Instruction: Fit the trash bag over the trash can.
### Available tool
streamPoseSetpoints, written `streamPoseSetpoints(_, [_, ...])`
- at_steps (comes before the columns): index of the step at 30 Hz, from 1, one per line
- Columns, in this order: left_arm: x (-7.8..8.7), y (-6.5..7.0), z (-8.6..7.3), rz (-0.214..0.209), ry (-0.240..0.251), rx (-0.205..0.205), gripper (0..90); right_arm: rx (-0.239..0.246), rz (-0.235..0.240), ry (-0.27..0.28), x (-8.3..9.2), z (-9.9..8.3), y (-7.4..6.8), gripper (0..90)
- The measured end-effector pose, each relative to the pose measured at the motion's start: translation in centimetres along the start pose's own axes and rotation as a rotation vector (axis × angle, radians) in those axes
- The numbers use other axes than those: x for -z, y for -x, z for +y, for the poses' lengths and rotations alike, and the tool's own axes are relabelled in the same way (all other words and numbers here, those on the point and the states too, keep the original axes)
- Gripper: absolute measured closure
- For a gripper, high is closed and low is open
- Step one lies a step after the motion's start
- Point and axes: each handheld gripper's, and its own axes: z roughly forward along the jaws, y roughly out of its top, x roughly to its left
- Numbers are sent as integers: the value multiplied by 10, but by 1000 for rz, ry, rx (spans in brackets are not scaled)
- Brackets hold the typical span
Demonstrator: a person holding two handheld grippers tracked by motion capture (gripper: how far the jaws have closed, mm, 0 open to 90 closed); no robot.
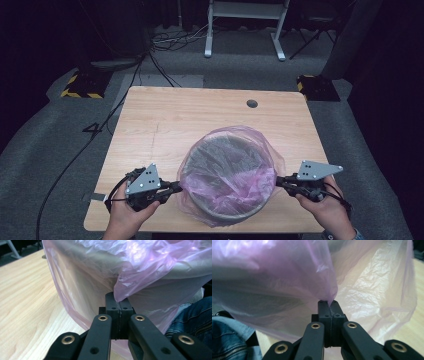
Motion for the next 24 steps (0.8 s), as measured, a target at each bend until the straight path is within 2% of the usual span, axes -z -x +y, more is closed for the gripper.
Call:
streamPoseSetpoints(3, [-4, -3, -9, 28, -43, 25, 900, -24, 24, -3, -6, -7, 2, 900])
streamPoseSetpoints(6, [-9, -7, -20, 34, -75, 65, 900, -31, 32, -4, -11, -11, 5, 900])
streamPoseSetpoints(7, [-12, -9, -24, 35, -100, 72, 900, -33, 31, -8, -12, -12, 6, 900])
streamPoseSetpoints(9, [-20, -9, -31, 46, -160, 74, 900, -33, 20, -32, -17, -15, 9, 900])
streamPoseSetpoints(11, [-26, -9, -36, 38, -184, 76, 900, -46, 20, -56, -22, -21, 12, 900])
streamPoseSetpoints(15, [-26, -12, -41, 34, -174, 100, 900, -88, 22, -78, -28, -35, 20, 900])
streamPoseSetpoints(19, [-20, -14, -45, 37, -162, 111, 884, -114, 14, -66, -28, -43, 25, 900])
streamPoseSetpoints(21, [-16, -13, -44, 51, -130, 94, 677, -104, -8, -79, -26, -42, 26, 900])
streamPoseSetpoints(24, [-7, -9, -39, 40, -62, 81, 535, -109, -32, -32, -17, -39, 26, 900])
